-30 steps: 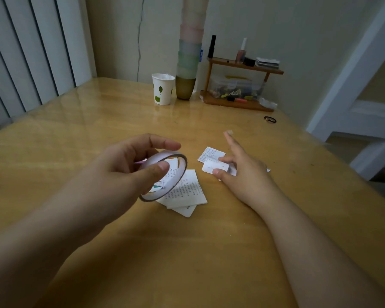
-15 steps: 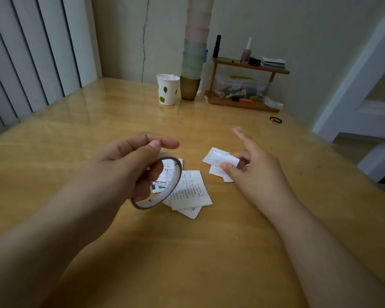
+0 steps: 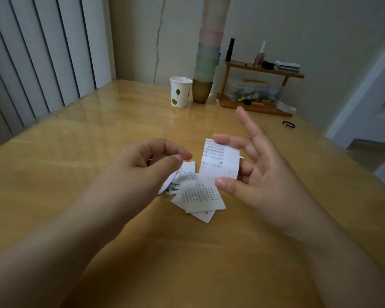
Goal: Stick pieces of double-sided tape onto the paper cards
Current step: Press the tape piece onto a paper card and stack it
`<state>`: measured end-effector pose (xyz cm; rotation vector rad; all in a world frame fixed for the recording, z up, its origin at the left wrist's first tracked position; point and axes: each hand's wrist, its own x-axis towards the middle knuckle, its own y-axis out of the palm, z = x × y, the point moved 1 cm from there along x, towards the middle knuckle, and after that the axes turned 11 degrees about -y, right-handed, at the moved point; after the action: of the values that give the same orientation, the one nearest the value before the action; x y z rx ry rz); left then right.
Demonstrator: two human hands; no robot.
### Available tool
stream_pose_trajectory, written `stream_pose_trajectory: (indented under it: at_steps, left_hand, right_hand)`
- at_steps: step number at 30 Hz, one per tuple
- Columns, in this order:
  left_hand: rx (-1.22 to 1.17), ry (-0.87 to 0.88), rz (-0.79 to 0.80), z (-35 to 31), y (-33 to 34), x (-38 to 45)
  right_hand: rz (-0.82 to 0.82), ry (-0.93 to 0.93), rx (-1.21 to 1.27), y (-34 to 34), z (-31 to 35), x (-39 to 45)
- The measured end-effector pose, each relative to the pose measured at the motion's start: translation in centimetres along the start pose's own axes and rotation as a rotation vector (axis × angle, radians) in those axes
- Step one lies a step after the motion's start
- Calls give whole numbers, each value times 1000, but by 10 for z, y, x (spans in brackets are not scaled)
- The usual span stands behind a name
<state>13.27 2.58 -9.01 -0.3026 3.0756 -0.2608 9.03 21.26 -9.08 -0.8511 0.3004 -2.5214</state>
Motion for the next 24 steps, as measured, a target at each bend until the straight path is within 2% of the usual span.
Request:
stream_pose_trajectory:
  at_steps: [3,6,8,12,14,16,20,24]
  left_hand:
    - [22,-10,8,-4,1,-3]
    - [28,17,39,-6,3,-6]
    - [-9,33,28,-5,1,-4]
    - [13,24,8,-4,-4,-1]
    - [168,46,-9,-3,-5,-1]
    - [406,99,-44,0,-3,-2]
    - [720,227,-109,3,-2,-1]
    - [935,241,32,4,3,-3]
  right_hand:
    - [139,-32,87,6,8,-3]
    - [200,-30,39,10,12,-4]
    - [157,-22,16,11,12,-3]
    - [-71,38,35,4,5,0]
    - [-137,98,-1,1,2,1]
    - [-129,148,-116,0,-2,-1]
    - [89,266,-381,1,0,-5]
    - [268,271,-515,-1,3,-6]
